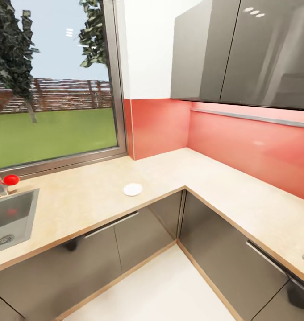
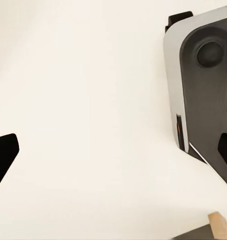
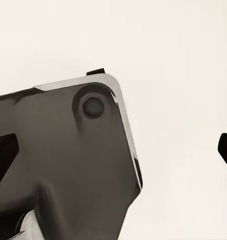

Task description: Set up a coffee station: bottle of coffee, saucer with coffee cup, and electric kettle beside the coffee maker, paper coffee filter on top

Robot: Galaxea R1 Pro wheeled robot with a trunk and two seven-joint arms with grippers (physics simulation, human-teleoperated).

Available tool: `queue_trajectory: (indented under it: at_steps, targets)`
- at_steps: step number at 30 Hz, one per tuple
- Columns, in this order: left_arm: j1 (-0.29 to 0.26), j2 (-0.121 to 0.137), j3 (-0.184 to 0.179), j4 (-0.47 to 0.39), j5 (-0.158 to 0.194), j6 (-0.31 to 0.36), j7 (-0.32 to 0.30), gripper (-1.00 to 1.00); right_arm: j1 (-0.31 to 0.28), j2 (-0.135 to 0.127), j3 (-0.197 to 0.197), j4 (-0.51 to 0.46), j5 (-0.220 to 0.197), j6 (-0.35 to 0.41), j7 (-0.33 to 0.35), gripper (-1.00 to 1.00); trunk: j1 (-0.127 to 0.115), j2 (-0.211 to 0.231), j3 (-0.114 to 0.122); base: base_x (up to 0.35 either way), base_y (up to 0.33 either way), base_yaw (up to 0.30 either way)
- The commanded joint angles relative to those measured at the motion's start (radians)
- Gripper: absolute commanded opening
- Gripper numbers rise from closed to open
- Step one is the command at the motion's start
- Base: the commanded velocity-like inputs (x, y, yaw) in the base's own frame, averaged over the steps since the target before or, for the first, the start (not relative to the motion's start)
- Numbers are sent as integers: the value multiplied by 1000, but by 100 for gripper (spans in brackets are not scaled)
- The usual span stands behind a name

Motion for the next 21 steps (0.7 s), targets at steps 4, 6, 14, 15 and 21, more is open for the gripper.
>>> queue_trajectory:
  at_steps: [4,6,14,15,21]
  targets:
    - [-1,0,8,-3,-7,4,-8,100,-1,0,1,1,-11,-4,1,100,1,-2,-2,34,-313,279]
    - [-1,1,8,-3,-7,3,-8,100,-1,0,2,2,-11,-4,1,100,1,-2,-2,72,-313,279]
    - [-1,1,8,-3,-8,2,-8,100,-1,0,3,-1,-8,-3,1,100,1,-2,-2,22,-83,279]
    - [-1,1,8,-3,-7,2,-8,100,-1,0,3,-1,-8,-3,1,100,1,-2,-2,0,-2,280]
    - [-1,1,8,-3,-8,2,-8,100,-1,0,2,-2,-7,-2,1,100,1,-2,-2,0,0,281]
